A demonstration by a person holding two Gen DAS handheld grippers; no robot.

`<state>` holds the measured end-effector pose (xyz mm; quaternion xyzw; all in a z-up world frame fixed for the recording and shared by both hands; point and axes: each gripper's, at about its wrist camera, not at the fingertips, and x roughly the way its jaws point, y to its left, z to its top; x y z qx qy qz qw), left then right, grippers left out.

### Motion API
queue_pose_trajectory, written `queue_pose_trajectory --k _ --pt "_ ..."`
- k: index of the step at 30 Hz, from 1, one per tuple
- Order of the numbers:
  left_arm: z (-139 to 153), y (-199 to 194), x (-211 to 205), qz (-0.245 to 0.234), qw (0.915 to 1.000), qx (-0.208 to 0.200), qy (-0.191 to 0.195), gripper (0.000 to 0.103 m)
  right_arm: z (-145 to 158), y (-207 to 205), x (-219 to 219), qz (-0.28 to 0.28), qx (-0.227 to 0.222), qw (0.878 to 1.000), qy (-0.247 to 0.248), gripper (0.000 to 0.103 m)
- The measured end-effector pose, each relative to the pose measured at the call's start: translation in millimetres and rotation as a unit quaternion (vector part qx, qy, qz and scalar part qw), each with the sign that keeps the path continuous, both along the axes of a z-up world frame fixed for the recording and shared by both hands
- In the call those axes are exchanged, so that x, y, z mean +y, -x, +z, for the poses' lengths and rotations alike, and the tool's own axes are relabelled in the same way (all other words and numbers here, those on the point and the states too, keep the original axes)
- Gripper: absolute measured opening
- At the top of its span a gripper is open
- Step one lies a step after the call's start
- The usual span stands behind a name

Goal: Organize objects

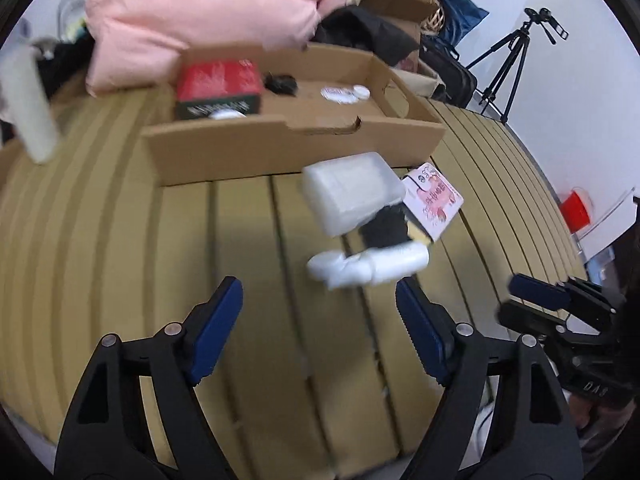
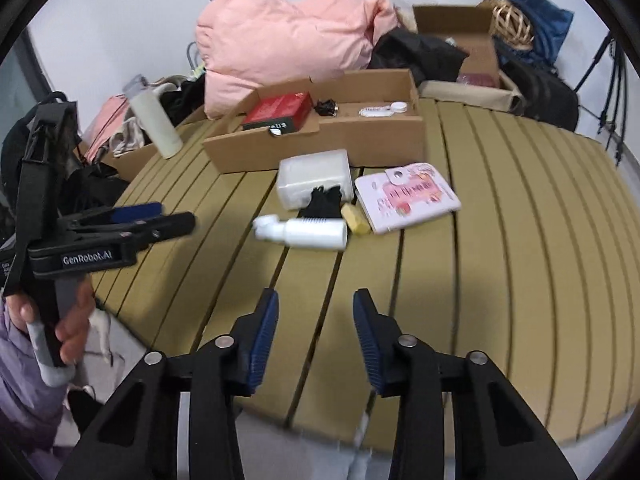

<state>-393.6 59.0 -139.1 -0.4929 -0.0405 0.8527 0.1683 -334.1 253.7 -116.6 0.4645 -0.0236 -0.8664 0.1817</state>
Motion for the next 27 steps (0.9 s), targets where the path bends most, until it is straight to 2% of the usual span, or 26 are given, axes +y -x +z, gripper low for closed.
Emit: queue_pose_trajectory --k 1,5,7,9,11,14,18,23,27 --pt "-7 9 6 -0.002 1.0000 -0.006 0.004 0.075 -2 12 -3 0.002 0.001 1.000 -0.001 0.040" --pt "-33 34 17 -0.008 0.9991 -0.041 0.003 0.053 -12 61 -21 0.013 0.010 1.000 -0.004 0.040" --pt "-42 39 16 0.008 0.9981 -0.060 0.007 0.051 -22 78 -27 0.016 0.001 1.000 -0.005 0.040" --pt "-44 37 11 0.019 0.9975 -0.067 -0.010 0.047 -36 94 -32 0.016 -0.018 1.000 0.001 0.040" --pt "-49 37 9 0.030 0.9971 -0.069 -0.003 0.026 -48 103 -41 0.019 -0.026 0.999 -0.009 0.040" --pt "-53 40 7 0.035 0.9974 -0.062 -0.006 0.025 -59 110 -48 0.022 -0.032 0.999 -0.011 0.035" --pt "-48 39 5 0.035 0.9980 -0.052 -0.009 0.025 -54 109 -50 0.017 -0.021 1.000 -0.011 0.031" --pt "-23 24 -13 0.054 0.9979 -0.030 -0.019 0.025 -19 86 -33 0.004 0.014 1.000 -0.004 0.031" --pt "20 -21 -30 0.059 0.9980 0.011 -0.019 0.025 20 47 -11 -0.001 0.039 0.999 0.004 0.031"
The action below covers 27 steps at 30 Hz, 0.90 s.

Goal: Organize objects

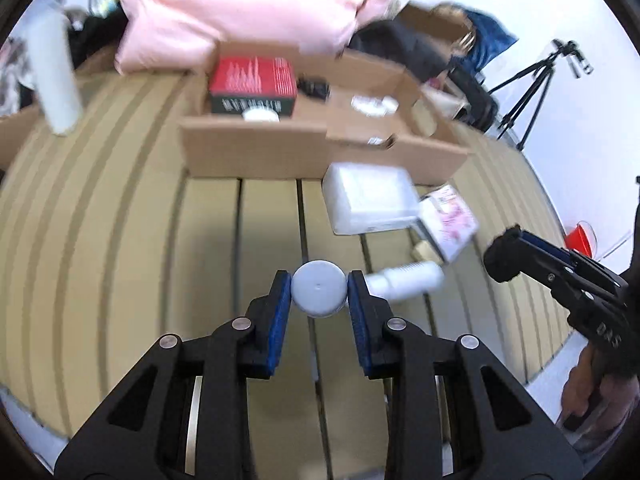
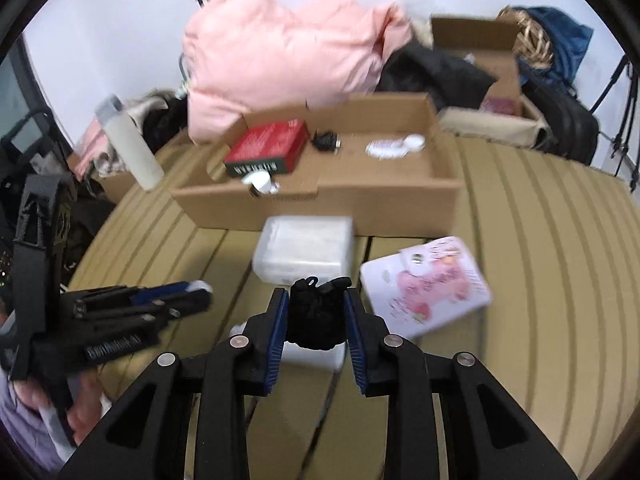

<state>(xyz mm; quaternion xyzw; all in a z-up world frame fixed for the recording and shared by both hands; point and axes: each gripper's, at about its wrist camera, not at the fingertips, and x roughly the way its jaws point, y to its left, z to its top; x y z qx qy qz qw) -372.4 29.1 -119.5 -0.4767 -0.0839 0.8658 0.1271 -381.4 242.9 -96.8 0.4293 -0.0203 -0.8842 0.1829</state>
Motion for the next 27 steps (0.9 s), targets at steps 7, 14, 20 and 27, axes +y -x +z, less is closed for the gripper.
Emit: queue_pose_trajectory --k 7,14,20,27 --pt "70 -113 -11 0.011 0.9975 0.068 -0.017 0.025 45 -113 19 0.020 0.026 0.999 0.010 0.031" --pt "93 -140 -8 0.025 0.9951 0.095 -0.012 0.025 54 -147 28 0.007 0.037 0.999 0.017 0.031" --pt "100 -113 -2 -0.006 0.9951 0.088 -0.044 0.025 57 -139 31 0.018 0.047 0.998 0.025 0.031" --pt "92 30 16 -0.028 0.9984 0.032 -0.038 0.025 55 -18 33 0.033 0.028 0.999 0.024 0.031"
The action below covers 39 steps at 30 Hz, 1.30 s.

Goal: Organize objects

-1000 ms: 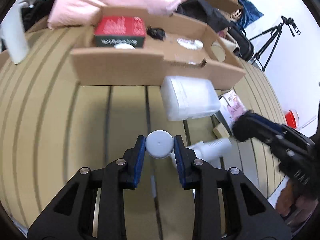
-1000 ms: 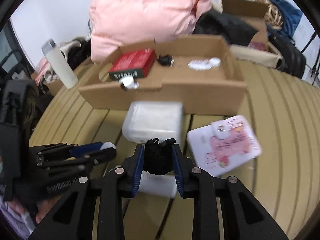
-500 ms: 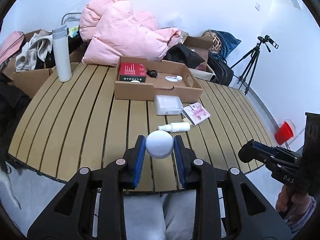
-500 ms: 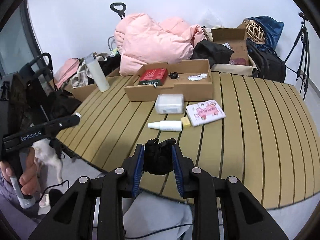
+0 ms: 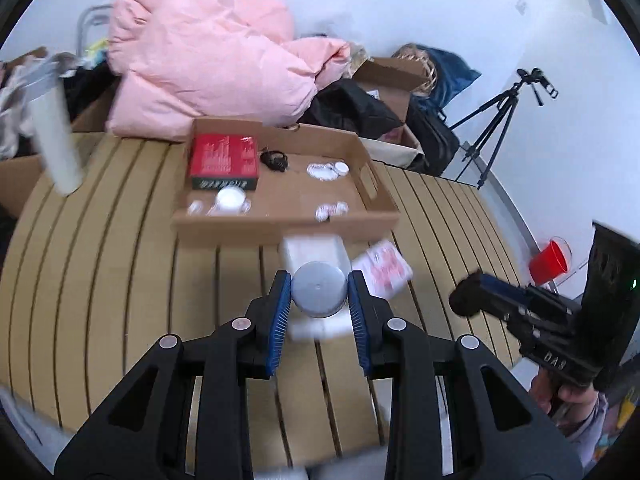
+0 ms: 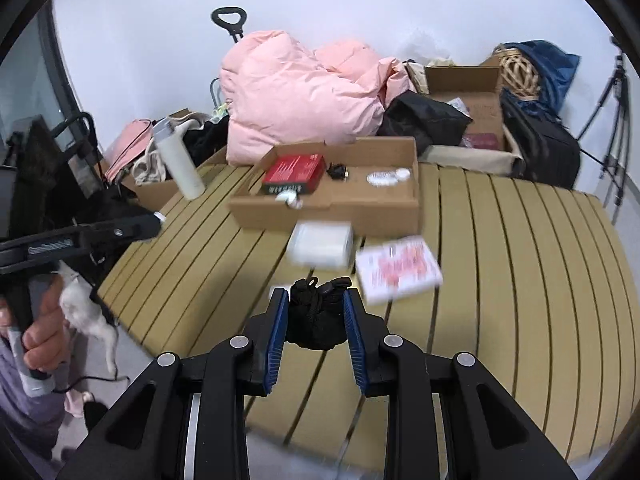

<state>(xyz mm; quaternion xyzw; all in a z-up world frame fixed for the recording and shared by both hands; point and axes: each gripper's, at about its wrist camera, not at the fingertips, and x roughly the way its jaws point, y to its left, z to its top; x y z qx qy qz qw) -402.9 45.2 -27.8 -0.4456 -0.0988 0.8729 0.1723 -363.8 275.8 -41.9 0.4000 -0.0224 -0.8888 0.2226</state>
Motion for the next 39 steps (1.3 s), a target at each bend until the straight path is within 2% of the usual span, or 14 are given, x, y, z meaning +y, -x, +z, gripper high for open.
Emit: queue_pose_trajectory --k 4,8,14,16,17,18,19,22,25,28,31,33,36,39 --pt "-25 100 19 0.006 0.9988 -0.031 0.037 0.025 -7 113 -12 -0.001 -0.036 0.999 0.003 0.031" --pt "-71 187 33 0.012 0.9954 -0.081 0.049 0.025 -38 232 -29 -0.028 -0.095 0.995 0.004 0.031" --pt "-117 247 52 0.000 0.9886 -0.108 0.106 0.028 -97 328 -48 -0.062 -0.152 0.986 -0.026 0.033" --pt "-119 253 51 0.005 0.9883 -0.105 0.110 0.033 -109 342 -51 -0.067 -0.165 0.983 -0.039 0.045" --pt "-117 252 49 0.008 0.9892 -0.100 0.107 0.034 -109 341 -50 -0.072 -0.159 0.984 -0.034 0.052" --pt "-113 251 47 0.008 0.9903 -0.094 0.102 0.035 -107 341 -50 -0.074 -0.152 0.985 -0.029 0.073" --pt "-108 249 44 0.007 0.9910 -0.090 0.099 0.037 -103 339 -49 -0.074 -0.143 0.987 -0.023 0.084" --pt "-82 232 36 0.007 0.9923 -0.068 0.103 0.038 -78 323 -46 -0.076 -0.120 0.990 -0.019 0.084" --pt "-39 200 27 0.010 0.9926 -0.033 0.116 0.048 -40 294 -39 -0.067 -0.096 0.993 -0.018 0.084" --pt "14 149 13 0.005 0.9958 0.006 0.092 0.054 3 251 -27 -0.046 -0.069 0.996 -0.021 0.084" --pt "68 73 -6 -0.005 0.9966 0.060 0.056 0.075 45 194 -14 -0.045 -0.030 0.998 -0.046 0.084" --pt "89 31 -15 -0.002 0.9951 0.084 0.051 0.078 68 149 -1 -0.050 -0.007 0.997 -0.060 0.084" --pt "111 -36 -25 -0.013 0.9913 0.110 0.071 0.080 95 76 15 -0.057 0.027 0.995 -0.083 0.084" --pt "121 -82 -28 -0.006 0.9868 0.131 0.095 0.090 116 2 22 -0.055 0.062 0.992 -0.098 0.084"
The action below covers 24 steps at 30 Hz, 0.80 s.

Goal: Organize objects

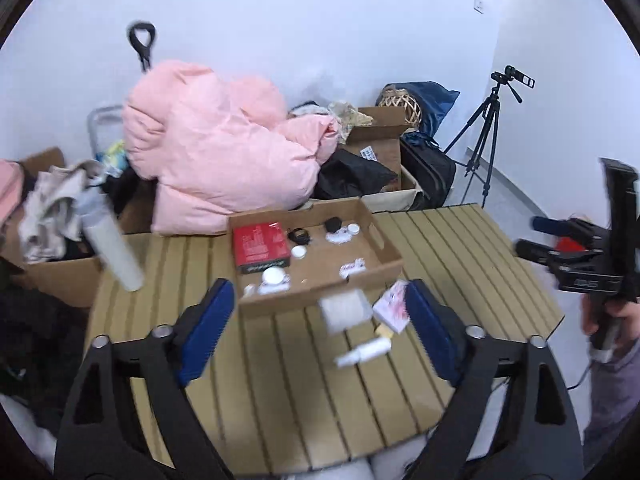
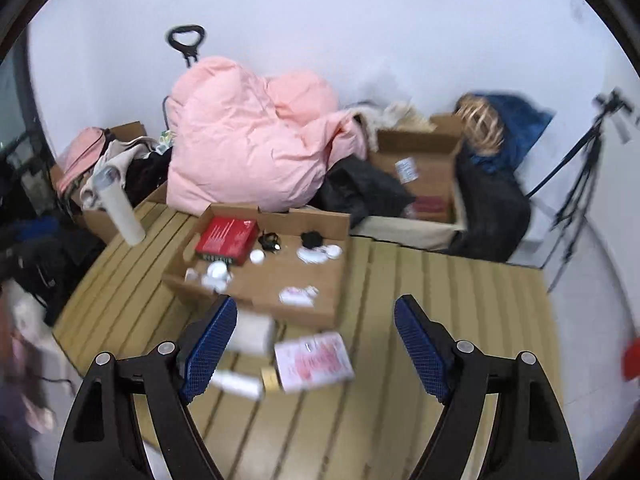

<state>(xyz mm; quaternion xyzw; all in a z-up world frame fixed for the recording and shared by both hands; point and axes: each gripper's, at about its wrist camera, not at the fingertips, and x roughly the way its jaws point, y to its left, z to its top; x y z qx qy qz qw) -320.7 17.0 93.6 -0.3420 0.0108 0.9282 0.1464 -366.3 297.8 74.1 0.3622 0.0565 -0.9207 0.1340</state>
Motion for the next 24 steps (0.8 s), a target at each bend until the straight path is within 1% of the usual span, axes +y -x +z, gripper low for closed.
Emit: queue_pose_trajectory --k 2,4,6,7,8,9,10,11,12,13,14,15,17,18,19,20,22,23,24 --pt "5 -33 -4 0.002 0.9999 0.006 0.012 0.091 10 -45 3 0.012 0.011 1.000 0.010 0.084" --pt "7 -61 -6 -0.008 0.9998 0.013 0.017 0.091 17 -83 1 0.005 0.025 1.000 -0.008 0.084" --pt "8 -96 -9 -0.017 0.9991 0.031 0.021 0.091 27 -122 -1 -0.001 0.048 0.998 -0.026 0.084" --pt "8 -109 -10 -0.018 0.9989 0.038 0.021 0.092 33 -141 -1 -0.001 0.062 0.998 -0.025 0.084" --pt "5 -124 -12 -0.016 0.9988 0.044 0.016 0.093 39 -165 2 0.005 0.086 0.996 -0.011 0.084" --pt "-1 -139 -13 -0.013 0.9988 0.048 0.006 0.094 40 -178 5 0.008 0.099 0.995 0.002 0.087" --pt "-11 -152 -13 -0.011 0.9988 0.047 -0.004 0.095 32 -193 9 0.011 0.103 0.994 0.030 0.096" --pt "-24 -166 -13 -0.013 0.9991 0.039 -0.010 0.095 19 -197 10 0.012 0.086 0.995 0.047 0.103" --pt "-36 -176 -14 -0.012 0.9994 0.028 -0.019 0.095 0 -198 7 0.022 0.047 0.997 0.058 0.103" --pt "-48 -184 -15 -0.010 0.9994 0.013 -0.030 0.095 -26 -196 3 0.029 -0.004 0.998 0.056 0.103" --pt "-58 -192 -16 -0.007 0.9992 -0.001 -0.039 0.095 -51 -200 0 0.014 -0.028 0.998 0.052 0.103" --pt "-66 -199 -17 -0.002 0.9991 -0.013 -0.040 0.095 -67 -207 -4 0.001 -0.029 0.999 0.042 0.103" --pt "-75 -204 -13 0.011 0.9997 -0.017 -0.012 0.095 -89 -224 -17 0.000 -0.024 1.000 0.020 0.103" --pt "-74 -206 -11 0.014 0.9998 -0.014 0.000 0.095 -93 -231 -23 0.000 -0.015 1.000 0.018 0.103" --pt "-73 -206 -10 0.012 0.9999 -0.009 0.002 0.095 -94 -240 -26 0.000 -0.002 1.000 0.020 0.103" --pt "-70 -206 -11 0.010 0.9999 -0.003 -0.008 0.095 -93 -248 -30 -0.006 0.019 1.000 0.021 0.103" --pt "-70 -207 -13 0.013 0.9997 -0.003 -0.020 0.095 -87 -260 -32 -0.042 0.070 0.997 0.011 0.103" --pt "-72 -207 -14 0.016 0.9996 -0.007 -0.022 0.095 -85 -263 -33 -0.056 0.088 0.995 0.006 0.103" --pt "-75 -206 -14 0.018 0.9996 -0.009 -0.022 0.095 -84 -263 -32 -0.061 0.092 0.994 0.009 0.103"
